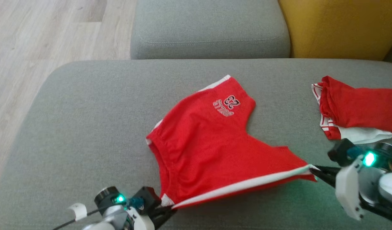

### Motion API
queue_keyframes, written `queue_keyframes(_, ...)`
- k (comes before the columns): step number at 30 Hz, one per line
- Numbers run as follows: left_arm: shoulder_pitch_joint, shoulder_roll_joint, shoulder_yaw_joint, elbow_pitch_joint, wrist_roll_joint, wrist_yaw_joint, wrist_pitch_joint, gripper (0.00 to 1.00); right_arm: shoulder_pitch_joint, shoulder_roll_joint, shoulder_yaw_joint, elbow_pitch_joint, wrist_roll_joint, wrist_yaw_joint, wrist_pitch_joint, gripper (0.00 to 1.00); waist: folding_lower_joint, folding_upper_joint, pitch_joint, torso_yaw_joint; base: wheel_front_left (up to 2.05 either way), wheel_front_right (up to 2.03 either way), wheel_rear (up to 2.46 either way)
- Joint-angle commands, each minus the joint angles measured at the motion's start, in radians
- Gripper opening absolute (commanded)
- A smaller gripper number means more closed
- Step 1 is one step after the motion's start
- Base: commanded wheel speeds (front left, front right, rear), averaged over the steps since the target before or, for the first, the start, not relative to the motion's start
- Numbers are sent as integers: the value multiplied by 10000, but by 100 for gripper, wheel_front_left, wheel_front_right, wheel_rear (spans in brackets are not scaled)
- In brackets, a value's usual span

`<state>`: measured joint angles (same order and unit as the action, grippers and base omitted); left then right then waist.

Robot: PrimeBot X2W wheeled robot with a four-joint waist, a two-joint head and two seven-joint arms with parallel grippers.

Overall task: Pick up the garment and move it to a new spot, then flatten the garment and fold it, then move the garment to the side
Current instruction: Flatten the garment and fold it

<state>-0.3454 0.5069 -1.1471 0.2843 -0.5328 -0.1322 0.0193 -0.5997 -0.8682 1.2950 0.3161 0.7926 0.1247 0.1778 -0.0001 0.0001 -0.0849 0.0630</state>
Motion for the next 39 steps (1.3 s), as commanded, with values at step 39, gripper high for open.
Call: queue_keyframes(39, -5413, -1267, 1804, 1875, 372, 359, -471, 0, -6718, 1293, -158, 3100, -648, 60, -356, 0, 1, -1, 4699, 1756, 0, 0, 0)
